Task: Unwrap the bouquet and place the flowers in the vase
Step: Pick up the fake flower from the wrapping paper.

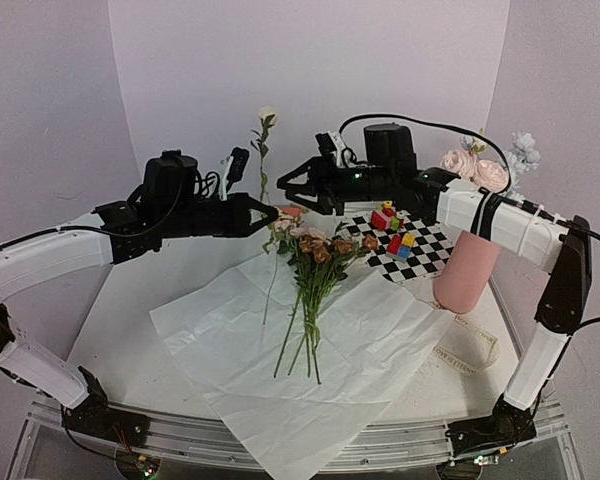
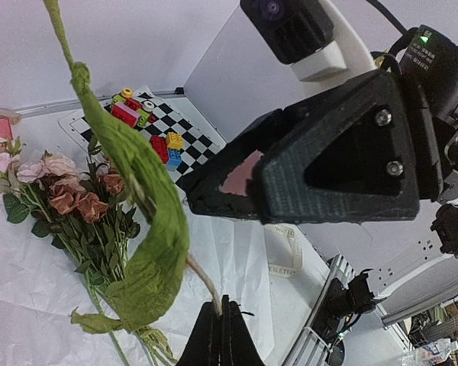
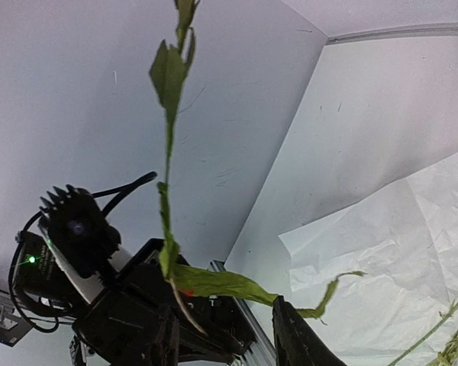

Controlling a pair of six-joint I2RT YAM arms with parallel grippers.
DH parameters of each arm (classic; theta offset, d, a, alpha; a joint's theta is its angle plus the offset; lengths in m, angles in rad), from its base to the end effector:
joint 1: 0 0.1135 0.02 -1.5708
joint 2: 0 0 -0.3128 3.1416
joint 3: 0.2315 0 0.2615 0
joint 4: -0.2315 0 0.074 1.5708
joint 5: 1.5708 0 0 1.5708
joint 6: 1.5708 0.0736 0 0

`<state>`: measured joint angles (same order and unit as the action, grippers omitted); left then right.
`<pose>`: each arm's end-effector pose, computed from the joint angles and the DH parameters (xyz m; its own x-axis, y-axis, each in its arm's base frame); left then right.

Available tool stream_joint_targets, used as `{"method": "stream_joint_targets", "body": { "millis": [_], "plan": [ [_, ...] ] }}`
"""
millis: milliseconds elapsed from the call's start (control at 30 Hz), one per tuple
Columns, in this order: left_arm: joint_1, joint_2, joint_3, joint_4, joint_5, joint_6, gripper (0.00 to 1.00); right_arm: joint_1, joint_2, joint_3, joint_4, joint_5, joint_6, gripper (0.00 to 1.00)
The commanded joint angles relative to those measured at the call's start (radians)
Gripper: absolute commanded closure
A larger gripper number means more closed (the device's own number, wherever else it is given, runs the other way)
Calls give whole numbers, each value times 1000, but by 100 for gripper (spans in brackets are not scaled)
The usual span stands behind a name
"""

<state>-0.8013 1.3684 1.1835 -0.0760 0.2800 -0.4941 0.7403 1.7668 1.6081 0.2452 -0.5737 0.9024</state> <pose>0.2346 -0.2714 0.3948 -0.5735 -0.0630 -0.8168 0.6862 0.5077 -0.5209 0.3252 0.3513 0.4511 -0.7184 0.2365 -0.6542 -0.6485 0.1125 0.7528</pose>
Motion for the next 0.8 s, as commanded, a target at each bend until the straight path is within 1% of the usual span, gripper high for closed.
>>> {"method": "stream_joint_targets", "body": {
  "millis": [0, 200, 400, 567, 633, 667, 700, 767],
  "plan": [
    [5, 22, 43, 65, 51, -10, 100, 2, -46, 27, 125, -110, -18, 60],
    [5, 53, 54, 109, 114, -39, 100, 2, -29, 52, 151, -154, -14, 62],
    [5, 58, 71, 127, 143, -52, 100, 2, -16, 41, 151, -111, -1, 64],
    [5, 50, 70, 131, 144, -69, 100, 2, -1, 55, 148, -114, 14, 67],
    [5, 51, 73, 132, 153, -74, 100, 2, 12, 71, 143, -120, 19, 65],
    [4, 49, 73, 132, 153, -75, 100, 2, 17, 76, 136, -121, 17, 61],
    [5, 47, 72, 132, 151, -75, 100, 2, 19, 82, 132, -121, 15, 59],
    [5, 38, 65, 132, 142, -75, 100, 2, 19, 84, 128, -113, 12, 58]
  ]
}}
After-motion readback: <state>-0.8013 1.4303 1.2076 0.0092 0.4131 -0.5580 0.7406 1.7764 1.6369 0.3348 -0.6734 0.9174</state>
